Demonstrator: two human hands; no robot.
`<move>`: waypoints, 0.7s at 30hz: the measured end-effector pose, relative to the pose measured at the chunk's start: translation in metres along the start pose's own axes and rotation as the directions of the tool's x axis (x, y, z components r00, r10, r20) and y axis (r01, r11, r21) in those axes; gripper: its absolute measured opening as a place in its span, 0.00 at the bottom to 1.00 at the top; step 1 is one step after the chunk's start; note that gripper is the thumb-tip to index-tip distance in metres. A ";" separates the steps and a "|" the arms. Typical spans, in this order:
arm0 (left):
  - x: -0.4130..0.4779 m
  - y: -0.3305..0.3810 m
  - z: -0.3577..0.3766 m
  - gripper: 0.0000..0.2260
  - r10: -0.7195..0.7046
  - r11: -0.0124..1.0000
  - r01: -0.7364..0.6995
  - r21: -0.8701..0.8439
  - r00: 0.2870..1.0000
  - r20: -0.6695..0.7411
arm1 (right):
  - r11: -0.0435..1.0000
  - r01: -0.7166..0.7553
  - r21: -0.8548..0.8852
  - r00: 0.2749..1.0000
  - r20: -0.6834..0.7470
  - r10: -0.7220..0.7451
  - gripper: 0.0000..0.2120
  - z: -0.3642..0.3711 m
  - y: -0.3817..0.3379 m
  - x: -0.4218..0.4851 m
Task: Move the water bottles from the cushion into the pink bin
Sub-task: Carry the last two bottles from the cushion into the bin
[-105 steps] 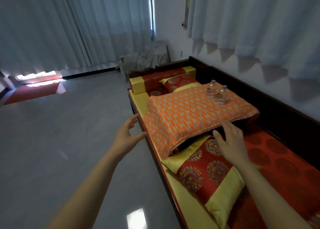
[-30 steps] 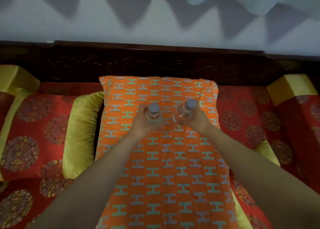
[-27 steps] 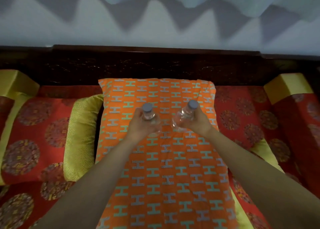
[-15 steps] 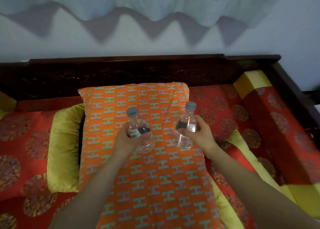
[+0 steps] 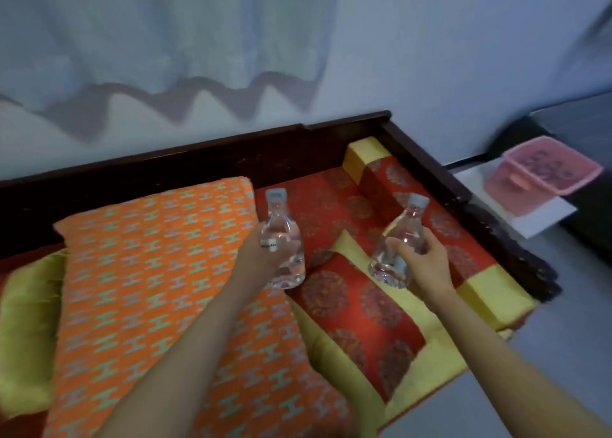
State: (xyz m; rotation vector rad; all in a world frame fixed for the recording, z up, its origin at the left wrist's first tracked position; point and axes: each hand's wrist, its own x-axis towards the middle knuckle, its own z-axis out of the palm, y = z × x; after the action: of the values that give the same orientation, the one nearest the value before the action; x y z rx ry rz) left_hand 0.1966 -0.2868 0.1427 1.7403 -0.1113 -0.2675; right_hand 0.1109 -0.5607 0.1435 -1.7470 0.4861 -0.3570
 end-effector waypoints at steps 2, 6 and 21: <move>-0.014 0.016 0.056 0.11 0.042 0.999 -0.042 -0.008 0.998 0.035 | 1.000 0.011 -0.013 0.997 -0.081 -0.012 0.11 -0.061 -0.001 -0.005; -0.029 0.049 0.162 0.13 0.042 0.998 -0.038 -0.044 0.995 0.087 | 0.997 0.045 -0.069 0.983 -0.175 -0.056 0.11 -0.171 -0.005 -0.017; -0.013 0.113 0.437 0.16 0.084 0.993 -0.106 0.048 0.940 0.330 | 0.997 -0.067 -0.047 0.904 -0.426 0.040 0.17 -0.442 0.050 -0.024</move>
State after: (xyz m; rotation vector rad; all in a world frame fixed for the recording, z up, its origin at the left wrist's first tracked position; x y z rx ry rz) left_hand 0.0872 -0.7233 0.1832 1.7369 -0.4506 -0.4860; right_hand -0.1306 -0.9311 0.1950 -1.7106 0.8650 -0.6985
